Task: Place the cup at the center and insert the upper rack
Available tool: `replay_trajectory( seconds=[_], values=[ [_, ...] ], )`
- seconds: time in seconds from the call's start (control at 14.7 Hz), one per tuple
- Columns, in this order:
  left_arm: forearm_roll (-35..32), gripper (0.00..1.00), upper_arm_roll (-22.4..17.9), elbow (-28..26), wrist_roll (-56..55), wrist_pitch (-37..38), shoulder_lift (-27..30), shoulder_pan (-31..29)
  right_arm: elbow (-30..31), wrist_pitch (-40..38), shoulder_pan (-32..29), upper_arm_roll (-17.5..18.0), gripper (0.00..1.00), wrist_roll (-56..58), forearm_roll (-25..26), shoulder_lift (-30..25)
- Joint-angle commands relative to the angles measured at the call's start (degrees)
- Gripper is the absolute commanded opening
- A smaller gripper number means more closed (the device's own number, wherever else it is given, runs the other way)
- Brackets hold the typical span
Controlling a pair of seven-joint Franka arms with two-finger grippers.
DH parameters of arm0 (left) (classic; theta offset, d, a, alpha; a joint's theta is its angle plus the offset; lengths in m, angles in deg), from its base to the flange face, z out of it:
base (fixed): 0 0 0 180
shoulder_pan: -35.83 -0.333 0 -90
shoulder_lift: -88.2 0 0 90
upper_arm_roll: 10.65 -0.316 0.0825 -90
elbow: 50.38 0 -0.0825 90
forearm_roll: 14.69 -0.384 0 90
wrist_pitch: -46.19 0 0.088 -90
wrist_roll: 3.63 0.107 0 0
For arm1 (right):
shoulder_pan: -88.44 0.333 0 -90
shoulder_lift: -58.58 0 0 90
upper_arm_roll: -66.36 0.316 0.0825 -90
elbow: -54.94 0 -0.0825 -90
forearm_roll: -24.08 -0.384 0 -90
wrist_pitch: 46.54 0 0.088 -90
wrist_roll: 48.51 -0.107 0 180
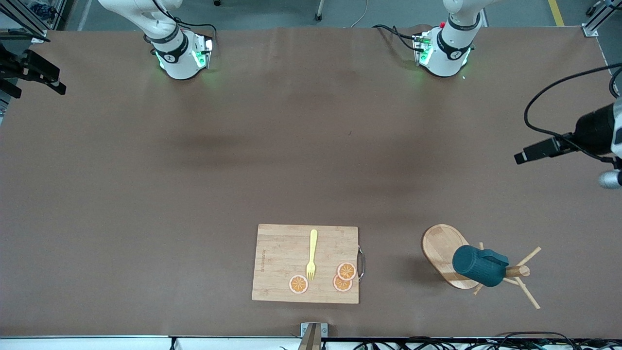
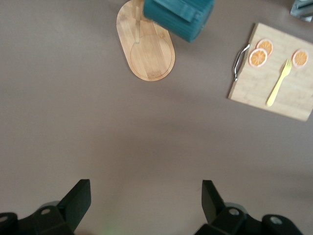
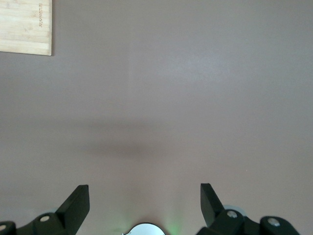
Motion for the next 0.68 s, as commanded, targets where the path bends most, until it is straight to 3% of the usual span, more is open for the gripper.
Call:
replay_trajectory(
  seconds=[0.0, 0.07, 0.34, 0.61],
  values=[
    [-8.39, 1.00, -10.03, -2.71, 4.18, -0.30, 4.37, 12.54, 1.09, 0.39, -0.36, 0.33, 1.00, -0.17, 1.12, -1.51],
    [-8.86, 1.00, -13.75, -3.32, 6.02, -0.13, 5.51, 16.69, 1.09, 0.39, -0.28, 0.33, 1.00, -0.25, 1.12, -1.51],
    [-6.16, 1.00, -25.00, -14.47, 7.27, -3.46, 13.41, 28.13, 1.09, 0.39, -0.36, 0.33, 1.00, -0.17, 1.12, -1.51],
    [-2.27, 1.00, -27.41, -23.78, 10.35, -7.67, 19.73, 28.78, 0.92, 0.22, -0.36, 0.24, 1.00, -0.17, 1.12, -1.51]
  ],
)
